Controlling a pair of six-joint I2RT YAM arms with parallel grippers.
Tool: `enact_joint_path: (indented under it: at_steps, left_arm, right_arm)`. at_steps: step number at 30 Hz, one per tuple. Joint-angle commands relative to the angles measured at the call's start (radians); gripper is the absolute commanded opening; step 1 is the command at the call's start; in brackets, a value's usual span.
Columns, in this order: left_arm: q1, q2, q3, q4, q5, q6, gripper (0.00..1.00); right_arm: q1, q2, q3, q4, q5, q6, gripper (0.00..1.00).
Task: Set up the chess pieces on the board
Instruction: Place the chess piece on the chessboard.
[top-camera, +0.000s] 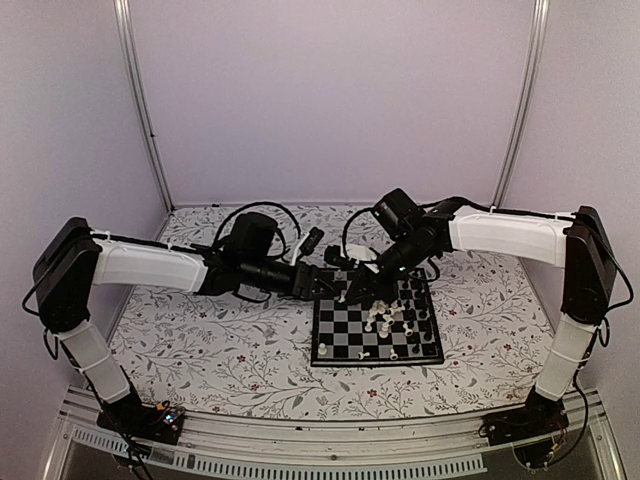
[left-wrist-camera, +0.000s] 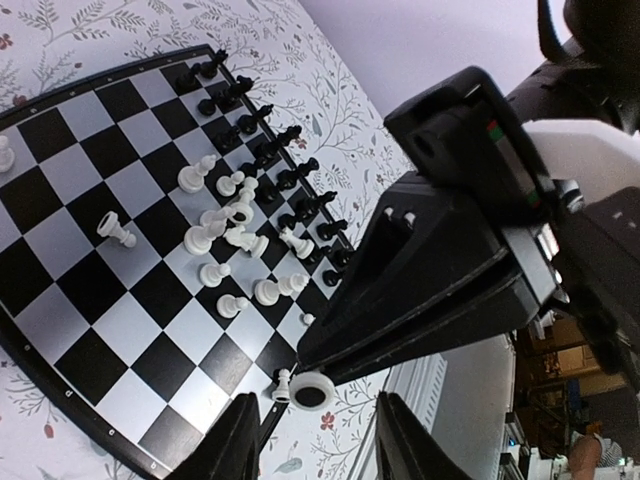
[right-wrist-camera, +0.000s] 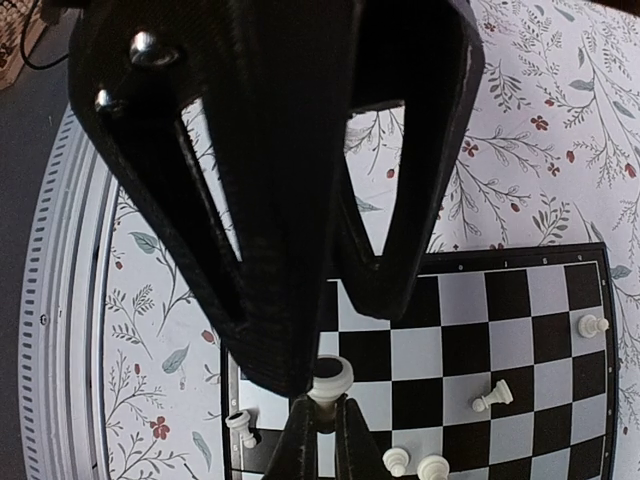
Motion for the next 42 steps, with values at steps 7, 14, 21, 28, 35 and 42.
enact_joint_path:
  at_steps: [7, 14, 21, 28, 35, 42]
  left_arm:
    - [-0.023, 0.052, 0.050, 0.034, 0.047, -0.004, 0.38]
    - [-0.024, 0.067, 0.058, 0.021, 0.051, 0.000, 0.38]
    - [-0.025, 0.085, 0.067, 0.017, 0.065, 0.000, 0.26]
    - [-0.025, 0.098, 0.074, 0.014, 0.078, -0.004, 0.20]
    - [-0.024, 0.090, 0.090, 0.016, 0.080, -0.011, 0.11]
    - [-0.014, -0.010, 0.055, 0.203, -0.024, -0.046, 0.10]
  right_arm:
    - [-0.001, -0.035, 0.028, -0.014, -0.022, 0.009, 0.05]
    - [-0.001, -0.035, 0.031, -0.015, -0.020, 0.010, 0.05]
    - [-0.002, -0.034, 0.031, -0.016, -0.017, 0.011, 0.05]
    - [-0.002, -0.037, 0.031, -0.017, -0.014, 0.009, 0.06]
    - [-0.005, -0.049, 0.035, -0.018, -0.003, 0.014, 0.11]
    - [-0.193, -0.144, 0.072, 0.106, -0.171, 0.209, 0.40]
